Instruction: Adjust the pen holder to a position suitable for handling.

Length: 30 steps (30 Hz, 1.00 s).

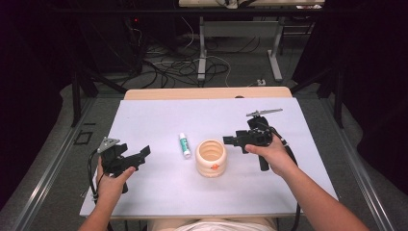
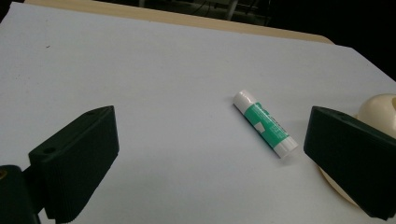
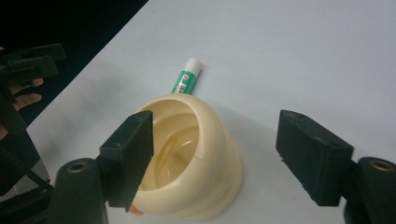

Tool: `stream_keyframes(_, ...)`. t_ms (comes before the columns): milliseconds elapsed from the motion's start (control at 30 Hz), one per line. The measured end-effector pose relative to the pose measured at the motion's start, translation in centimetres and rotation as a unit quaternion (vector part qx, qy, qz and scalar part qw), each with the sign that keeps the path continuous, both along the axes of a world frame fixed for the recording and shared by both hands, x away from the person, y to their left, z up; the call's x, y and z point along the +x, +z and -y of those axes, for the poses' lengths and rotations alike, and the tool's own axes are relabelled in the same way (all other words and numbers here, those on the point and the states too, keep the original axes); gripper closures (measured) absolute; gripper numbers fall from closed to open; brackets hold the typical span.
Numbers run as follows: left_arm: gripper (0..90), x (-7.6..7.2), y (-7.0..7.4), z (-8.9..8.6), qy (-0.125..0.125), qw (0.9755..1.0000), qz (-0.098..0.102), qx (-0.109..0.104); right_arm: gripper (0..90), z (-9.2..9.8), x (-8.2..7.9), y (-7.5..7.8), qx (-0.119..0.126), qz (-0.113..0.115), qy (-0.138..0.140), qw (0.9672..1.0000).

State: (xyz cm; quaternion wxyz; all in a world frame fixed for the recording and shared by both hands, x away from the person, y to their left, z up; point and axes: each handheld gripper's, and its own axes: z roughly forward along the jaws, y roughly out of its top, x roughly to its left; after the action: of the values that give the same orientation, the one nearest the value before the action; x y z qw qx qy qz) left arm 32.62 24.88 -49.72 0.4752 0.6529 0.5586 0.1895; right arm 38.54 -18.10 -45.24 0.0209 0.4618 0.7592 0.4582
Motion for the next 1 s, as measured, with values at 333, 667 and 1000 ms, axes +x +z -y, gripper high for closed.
stream_keyframes(333, 3.5, -0.1, 0.0, 0.1, 0.003, 1.0000, -0.004, 0.001, 14.9, 2.2, -1.1, 0.3, -0.022, 0.035, -0.036, 0.9985)
stream_keyframes(667, 3.5, 0.0, 0.0, 0.3, 0.003, 1.0000, -0.004, 0.004, 8.1, 5.3, -2.4, -0.9, -0.064, 0.079, -0.102, 0.9896)
stream_keyframes(1000, 3.5, 0.0, 0.0, 0.4, 0.002, 0.9999, -0.009, 0.008, 0.0, 8.5, -3.0, -2.5, -0.079, 0.094, -0.162, 0.9792)
